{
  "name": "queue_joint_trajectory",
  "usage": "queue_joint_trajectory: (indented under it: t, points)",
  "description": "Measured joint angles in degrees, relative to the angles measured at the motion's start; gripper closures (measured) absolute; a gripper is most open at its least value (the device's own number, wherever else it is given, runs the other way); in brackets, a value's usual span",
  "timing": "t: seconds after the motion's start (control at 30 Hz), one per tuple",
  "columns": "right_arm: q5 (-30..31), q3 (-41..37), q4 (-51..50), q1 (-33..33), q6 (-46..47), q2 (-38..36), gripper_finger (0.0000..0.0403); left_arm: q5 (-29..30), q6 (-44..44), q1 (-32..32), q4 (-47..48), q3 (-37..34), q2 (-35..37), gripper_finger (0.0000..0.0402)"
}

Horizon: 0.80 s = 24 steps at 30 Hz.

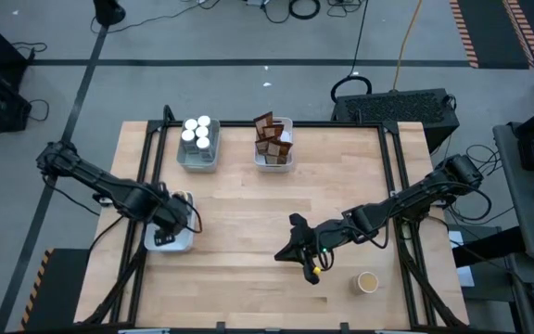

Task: Sort spices by type
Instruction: Put the left gold seasoning bottle into the bottom white bin

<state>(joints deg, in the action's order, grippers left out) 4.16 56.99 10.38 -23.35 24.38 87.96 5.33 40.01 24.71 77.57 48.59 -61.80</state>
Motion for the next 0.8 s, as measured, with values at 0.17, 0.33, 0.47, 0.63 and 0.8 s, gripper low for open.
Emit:
queue_joint_trajectory:
  t: [0.17,0.33,0.47,0.63,0.8]
  points:
    - [0.0,0.0,0.0,0.0,0.0,0.0,0.0403,-3.4,0.8,0.0,0.0,2.8,0.0,0.0054]
    - [0.0,0.0,0.0,0.0,0.0,0.0,0.0403,-1.1,1.7,0.0,0.1,4.3,0.0,0.0054]
    - [0.0,0.0,0.0,0.0,0.0,0.0,0.0403,1.0,3.2,0.0,-0.3,5.3,0.0,0.0054]
    - [-1.2,0.0,0.0,0.0,-0.1,0.0,0.0403,-0.2,3.2,0.0,-3.2,7.3,0.0,0.0054]
    - [-1.5,0.0,0.0,0.0,-0.2,0.0,0.0403,-5.0,3.3,0.1,-8.4,7.5,-0.3,0.0085]
